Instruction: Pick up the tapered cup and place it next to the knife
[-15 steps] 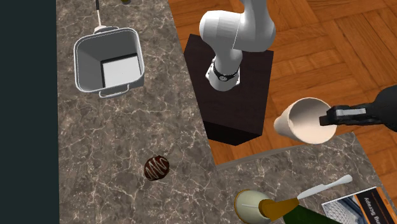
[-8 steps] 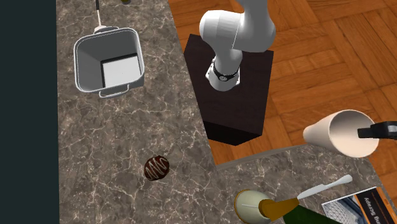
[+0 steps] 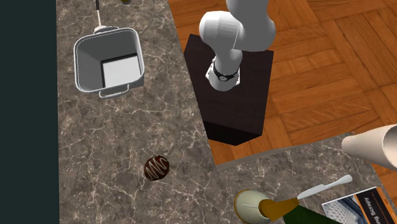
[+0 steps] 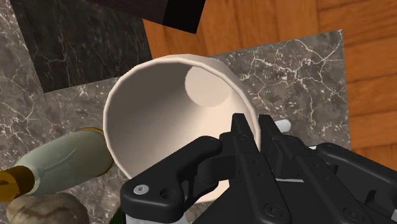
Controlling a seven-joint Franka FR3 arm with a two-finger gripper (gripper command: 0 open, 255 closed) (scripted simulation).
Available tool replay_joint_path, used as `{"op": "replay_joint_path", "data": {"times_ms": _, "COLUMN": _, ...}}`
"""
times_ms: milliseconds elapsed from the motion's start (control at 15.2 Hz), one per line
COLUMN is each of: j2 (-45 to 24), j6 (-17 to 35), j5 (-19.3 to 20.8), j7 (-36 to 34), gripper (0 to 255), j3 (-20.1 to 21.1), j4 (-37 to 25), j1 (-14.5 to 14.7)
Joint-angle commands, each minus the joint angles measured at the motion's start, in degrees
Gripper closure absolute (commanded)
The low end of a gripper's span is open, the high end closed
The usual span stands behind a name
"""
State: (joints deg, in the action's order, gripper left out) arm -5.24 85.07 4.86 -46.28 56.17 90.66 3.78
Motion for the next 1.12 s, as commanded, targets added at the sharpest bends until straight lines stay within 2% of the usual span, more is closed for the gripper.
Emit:
{"op": "replay_joint_path", "data": {"times_ms": 0, "j2": -7.4, "j6": -2.3, "j5": 5.6, "j7": -5.4, "gripper": 255, "j3": 1.3, "j4": -6.3, "j1": 4.1}}
{"op": "replay_joint_path", "data": {"times_ms": 198, "j2": -17.7, "j6": -6.5, "j5": 13.0, "j7": -10.9, "gripper": 255, "j3": -0.1, "j4": -17.1, "j1": 13.8}}
{"op": "replay_joint_path", "data": {"times_ms": 396, "j2": -27.5, "j6": -12.2, "j5": 19.6, "j7": -13.7, "gripper": 255, "j3": -3.1, "j4": -31.6, "j1": 25.3}}
{"op": "replay_joint_path", "data": {"times_ms": 1056, "j2": -24.9, "j6": -2.6, "j5": 17.6, "j7": -14.4, "gripper": 255, "j3": -2.2, "j4": -18.6, "j1": 19.8}}
